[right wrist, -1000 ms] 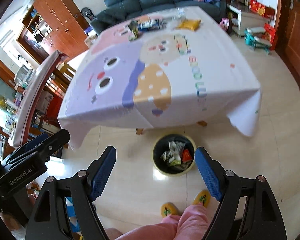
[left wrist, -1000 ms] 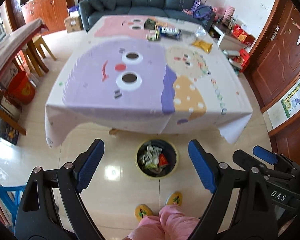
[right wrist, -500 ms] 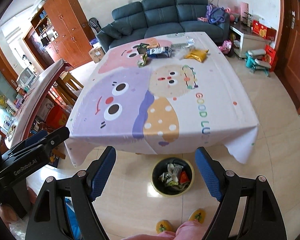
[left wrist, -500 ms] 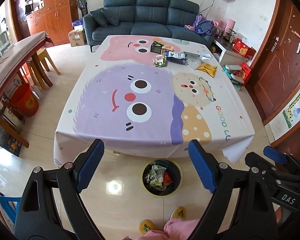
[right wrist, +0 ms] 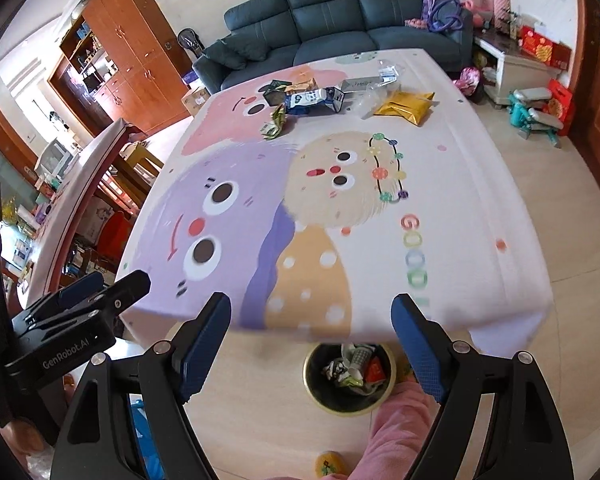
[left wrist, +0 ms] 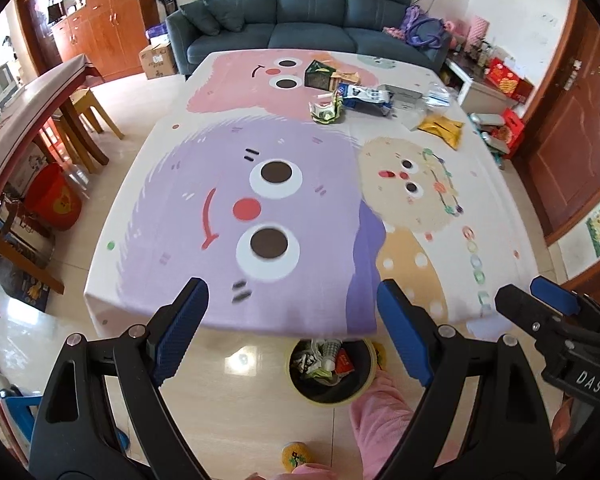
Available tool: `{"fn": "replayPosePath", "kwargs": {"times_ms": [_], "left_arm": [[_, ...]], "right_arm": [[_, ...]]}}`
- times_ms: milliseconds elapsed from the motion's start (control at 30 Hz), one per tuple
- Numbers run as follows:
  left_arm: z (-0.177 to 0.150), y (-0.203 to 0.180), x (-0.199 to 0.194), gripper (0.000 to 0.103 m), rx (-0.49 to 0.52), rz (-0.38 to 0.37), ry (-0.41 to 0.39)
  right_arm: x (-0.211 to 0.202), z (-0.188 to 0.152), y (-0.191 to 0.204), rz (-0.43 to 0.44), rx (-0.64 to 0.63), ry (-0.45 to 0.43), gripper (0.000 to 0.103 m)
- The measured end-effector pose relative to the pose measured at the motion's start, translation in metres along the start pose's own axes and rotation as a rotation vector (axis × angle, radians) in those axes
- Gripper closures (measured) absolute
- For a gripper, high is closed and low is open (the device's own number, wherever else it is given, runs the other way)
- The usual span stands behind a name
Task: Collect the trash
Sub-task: 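Raise both tools from the bin back toward the table, then grasp the blue milk carton with the left tool while the right tool grasps the clear plastic cup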
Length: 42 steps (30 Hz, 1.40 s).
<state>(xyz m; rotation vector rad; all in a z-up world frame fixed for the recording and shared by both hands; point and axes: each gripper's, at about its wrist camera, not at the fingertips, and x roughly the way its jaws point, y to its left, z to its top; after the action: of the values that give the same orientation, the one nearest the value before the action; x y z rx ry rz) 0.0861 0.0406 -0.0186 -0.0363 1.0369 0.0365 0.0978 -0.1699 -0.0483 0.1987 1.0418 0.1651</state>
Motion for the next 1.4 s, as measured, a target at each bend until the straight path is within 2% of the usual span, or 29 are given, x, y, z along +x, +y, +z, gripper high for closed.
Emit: {"fn": "replayPosePath", "kwargs": {"times_ms": [167,467,567,733,867,1000,1133,1300,1367,1400], "left_arm": [[0.054,-0.032,0.045,0.019,-0.023,0.034,0.045],[0.151,-0.111,0.12,0.019,-0.044,0.044,0.073],[0.173,-0.131,0.138,0.019,-0.037,0.043,0.075],[0.2,-0.15,0.165,0.019,-0.068,0.022,0.103],[0.218,-0.149,0.181,0.019,-0.132,-0.006,0.134],[0.234,-0.142,0.198,0.019,-0.213,-0.022,0.163],[0.25,-0.135,0.215,0.019,-0.28,-0.03,0.172],[0.266,-0.129,0.234,0.019,-0.349,-0.055,0.19],[0.27,-0.126,0.242,0.019,-0.379,-0.06,0.203],[0.271,-0.124,0.246,0.019,-0.392,-0.061,0.21]], "right_arm": [[0.052,0.067,-0.046,0.017,-0.002,0.064,0.019],[0.104,0.177,-0.127,0.02,0.02,0.086,0.019],[0.122,0.209,-0.158,0.015,0.045,0.084,0.019],[0.141,0.249,-0.188,0.034,0.054,0.082,0.019],[0.151,0.273,-0.189,0.081,0.052,0.068,0.019],[0.168,0.293,-0.174,0.12,0.02,0.056,0.021],[0.193,0.303,-0.16,0.139,0.003,0.083,0.032],[0.217,0.311,-0.155,0.151,0.034,0.092,0.037],[0.224,0.312,-0.156,0.159,0.045,0.098,0.042],[0.226,0.311,-0.157,0.162,0.048,0.1,0.05]]}}
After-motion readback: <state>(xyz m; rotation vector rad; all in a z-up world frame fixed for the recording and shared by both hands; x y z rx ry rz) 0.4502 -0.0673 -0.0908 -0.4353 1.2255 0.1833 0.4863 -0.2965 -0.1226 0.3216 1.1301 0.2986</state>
